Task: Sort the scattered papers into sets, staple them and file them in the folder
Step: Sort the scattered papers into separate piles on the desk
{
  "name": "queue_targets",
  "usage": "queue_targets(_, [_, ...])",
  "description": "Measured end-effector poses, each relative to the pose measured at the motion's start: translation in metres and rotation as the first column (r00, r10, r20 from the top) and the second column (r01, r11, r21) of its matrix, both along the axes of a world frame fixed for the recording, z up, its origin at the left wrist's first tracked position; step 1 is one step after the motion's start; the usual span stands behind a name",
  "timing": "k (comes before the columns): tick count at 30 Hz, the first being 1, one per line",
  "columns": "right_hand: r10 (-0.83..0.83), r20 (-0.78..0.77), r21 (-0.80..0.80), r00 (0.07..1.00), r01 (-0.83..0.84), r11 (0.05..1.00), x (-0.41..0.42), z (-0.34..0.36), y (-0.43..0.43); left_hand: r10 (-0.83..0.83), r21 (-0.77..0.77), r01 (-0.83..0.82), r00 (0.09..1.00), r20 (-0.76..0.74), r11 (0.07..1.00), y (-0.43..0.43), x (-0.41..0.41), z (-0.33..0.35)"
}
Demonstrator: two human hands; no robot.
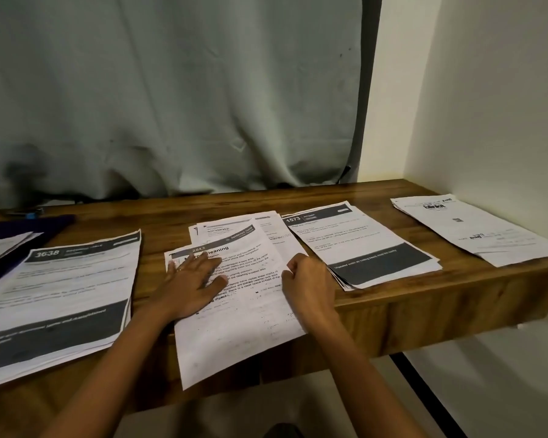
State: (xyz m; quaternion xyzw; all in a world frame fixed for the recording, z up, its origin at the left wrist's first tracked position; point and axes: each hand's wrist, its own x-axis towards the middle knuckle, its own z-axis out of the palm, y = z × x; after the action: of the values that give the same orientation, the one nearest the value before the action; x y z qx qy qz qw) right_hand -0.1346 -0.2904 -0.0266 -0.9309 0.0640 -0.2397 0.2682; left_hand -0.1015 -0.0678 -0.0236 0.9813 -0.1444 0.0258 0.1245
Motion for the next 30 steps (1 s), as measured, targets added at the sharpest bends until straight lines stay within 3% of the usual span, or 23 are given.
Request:
queue_targets(12, [0.005,0.015,0.100,1.000,-0.006,0.995,0.000,-0.002,-0.004,0.017,0.070,-0.015,0.999,-0.032,0.997,0.001,0.006,-0.009])
queue_targets(15, [0.027,0.007,0.210,1.000,-0.028,0.977,0.003,-0.001,-0.007,0.015,0.052,-0.014,1.000,-0.014,0.999,0.001,0.008,-0.006])
queue_targets(20, [0.073,0.069,0.626,0.995,-0.100,0.773,0.000,0.017,-0.032,-0.025,-0.070,0.035,0.990,0.142,0.997,-0.015,0.014,0.016])
queue_targets(24, [0.048,0.066,0.738,0.997,-0.081,0.670,-0.003,0.043,-0.076,-0.074,-0.159,0.123,0.957,0.281,0.980,-0.041,0.019,0.038])
queue_targets(30, [-0.062,0.054,0.829,0.997,-0.011,0.559,0.013,0.058,-0.148,-0.161,-0.220,0.227,0.945,0.284,0.949,-0.095,0.026,0.048])
